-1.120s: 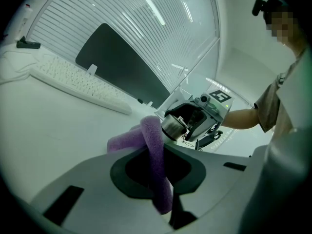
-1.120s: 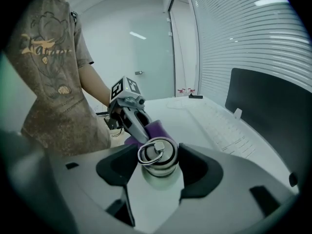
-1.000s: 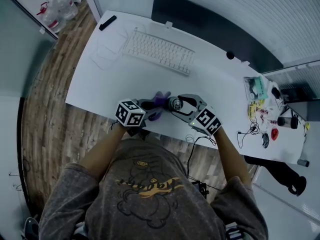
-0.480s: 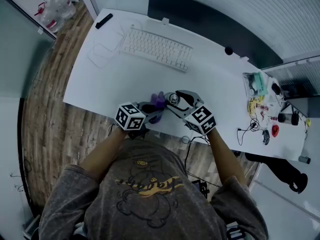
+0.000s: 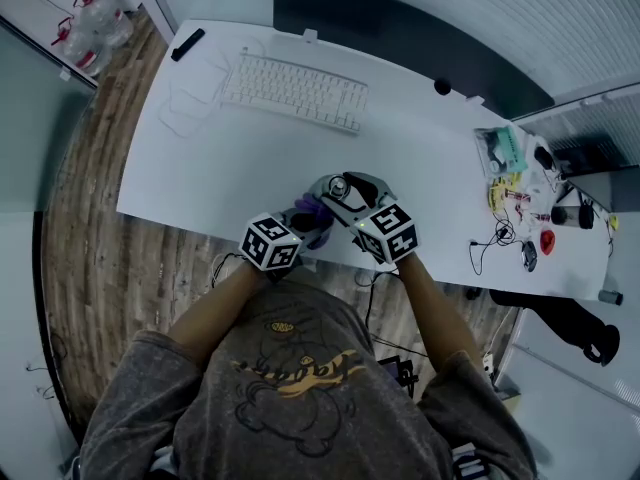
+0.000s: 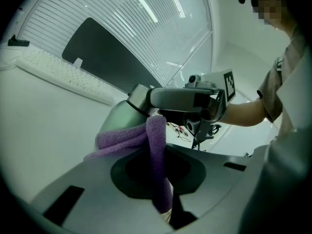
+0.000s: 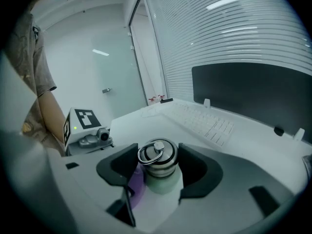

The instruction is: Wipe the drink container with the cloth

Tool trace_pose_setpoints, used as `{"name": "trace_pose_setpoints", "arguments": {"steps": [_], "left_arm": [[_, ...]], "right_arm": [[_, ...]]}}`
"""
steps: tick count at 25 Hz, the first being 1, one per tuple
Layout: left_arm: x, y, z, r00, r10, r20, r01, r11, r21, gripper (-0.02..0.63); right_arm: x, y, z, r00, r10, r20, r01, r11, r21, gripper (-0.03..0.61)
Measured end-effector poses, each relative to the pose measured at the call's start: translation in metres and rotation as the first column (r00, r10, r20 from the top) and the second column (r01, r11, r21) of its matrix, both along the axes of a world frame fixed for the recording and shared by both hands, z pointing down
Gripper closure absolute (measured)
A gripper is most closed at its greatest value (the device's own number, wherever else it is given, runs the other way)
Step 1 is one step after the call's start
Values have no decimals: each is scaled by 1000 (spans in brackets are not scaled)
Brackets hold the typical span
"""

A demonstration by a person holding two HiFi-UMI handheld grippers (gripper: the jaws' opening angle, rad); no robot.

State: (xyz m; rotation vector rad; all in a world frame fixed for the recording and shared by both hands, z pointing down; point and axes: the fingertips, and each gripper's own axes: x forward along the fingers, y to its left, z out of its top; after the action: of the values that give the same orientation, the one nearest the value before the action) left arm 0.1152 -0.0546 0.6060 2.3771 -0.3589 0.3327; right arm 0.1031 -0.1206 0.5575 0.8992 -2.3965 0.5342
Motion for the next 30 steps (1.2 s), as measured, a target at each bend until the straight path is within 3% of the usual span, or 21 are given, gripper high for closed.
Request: {"name": "trace_pose_setpoints", "arguments": {"steps": [8,17,25,30], "left_arm": [[27,6,4,999,43,-3,-43,999,-12,565],[43,16,2,994,108,-29,-108,994,-25,565],[15,27,-12,987,158,-14,-158,987,-2,565],[-34,24,-29,994,110,-6,-110,994,8,565]], "right_arm": [[10,-5,3,992,128,19,-128,992,-18,316],[4,0,4,994,109,-24,-109,994,13,314],[7,-3,4,993,115,-13,-115,993,5,313],[-2,-3,0,995,95,-28,-93,995,39,313]]}}
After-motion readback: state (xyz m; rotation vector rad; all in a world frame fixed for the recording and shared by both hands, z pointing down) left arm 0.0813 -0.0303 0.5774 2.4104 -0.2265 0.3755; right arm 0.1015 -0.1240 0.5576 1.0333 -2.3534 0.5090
